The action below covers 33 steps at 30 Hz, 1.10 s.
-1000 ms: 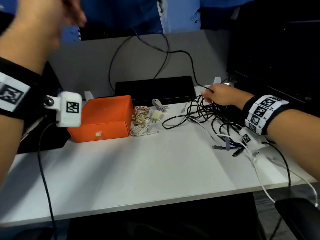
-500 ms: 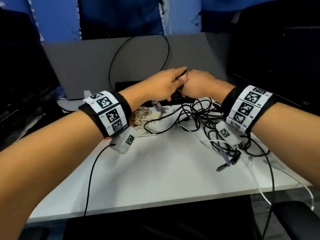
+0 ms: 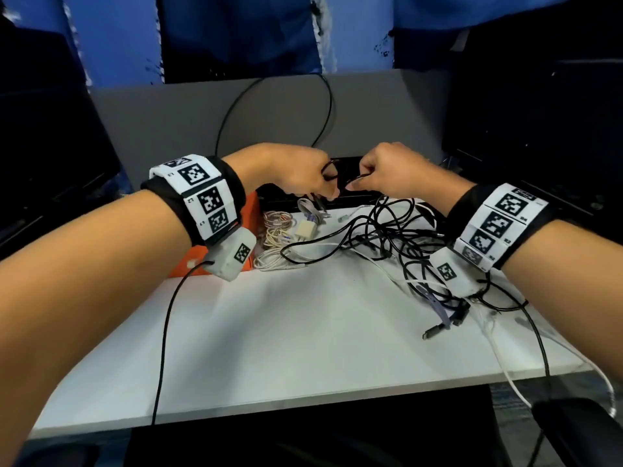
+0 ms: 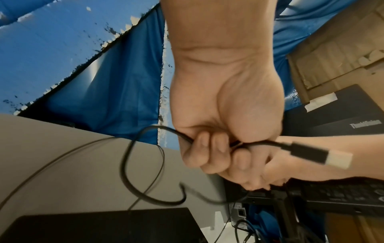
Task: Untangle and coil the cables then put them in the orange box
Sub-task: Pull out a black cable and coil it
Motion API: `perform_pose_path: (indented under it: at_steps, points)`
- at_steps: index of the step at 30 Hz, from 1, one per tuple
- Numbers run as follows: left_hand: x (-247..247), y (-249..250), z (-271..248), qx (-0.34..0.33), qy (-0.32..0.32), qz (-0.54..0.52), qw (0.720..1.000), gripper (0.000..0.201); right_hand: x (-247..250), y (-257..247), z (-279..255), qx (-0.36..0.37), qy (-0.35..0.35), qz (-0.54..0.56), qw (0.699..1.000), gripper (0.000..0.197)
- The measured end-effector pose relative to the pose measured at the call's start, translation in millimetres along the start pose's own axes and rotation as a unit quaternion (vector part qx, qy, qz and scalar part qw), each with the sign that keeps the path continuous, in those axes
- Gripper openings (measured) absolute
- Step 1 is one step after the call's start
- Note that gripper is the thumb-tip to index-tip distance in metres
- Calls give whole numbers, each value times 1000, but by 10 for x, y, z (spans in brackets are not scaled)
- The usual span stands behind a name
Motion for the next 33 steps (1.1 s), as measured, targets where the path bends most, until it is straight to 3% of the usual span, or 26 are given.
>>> perform_pose_path:
  at_steps: [2,6,10,13,16,19,22,24,27,30,33]
  points:
    - [-25,58,-17,-20,23,-15,999,31,41,5,-28,10,15,11,1000,43]
    - [82,166,-61,-43,163,0,986,55,57,-214,-98,50,-23,-78,995,27]
    - [124,276,-57,-53,137,63,987,27,98,-219,-116,49,-36,-83,995,24]
    - [460,296,-227,-65,188,24,980,32,82,-51,-95,18,-2,-25,1000,27]
    - [919,184,-459,-56,294,6,954,41,-98,247,-90,-18,-24,-27,999,25]
    - [1415,-185,-713,-40,418,-50,906,41,-313,732,-102,-60,-71,-90,992,23]
    - [1676,-602,-939,-15,484,-93,870,34,-418,1262,-192,-103,-113,-146,977,33]
    - [1700,-785,-1068,-2,503,-116,857,34,-394,1473,-248,-126,-118,-159,972,38]
    - [1572,-845,-1127,7,467,-87,880,36,-248,1382,-294,-129,-107,-151,974,31]
    - [1402,-741,-1138,-24,431,-92,897,41,35,844,-209,-81,-54,-117,988,18]
    - [1233,-564,-1112,-45,400,-118,908,43,385,65,-188,-17,53,9,998,20]
Point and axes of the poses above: each hand's wrist, its own z-axis towards the middle knuckle, its own x-axis out of the back of the hand, y = z × x, the point moved 8 cm from there along z, towards the middle knuckle, and after that the axes turned 5 degrees about x, right-handed, at the moved point
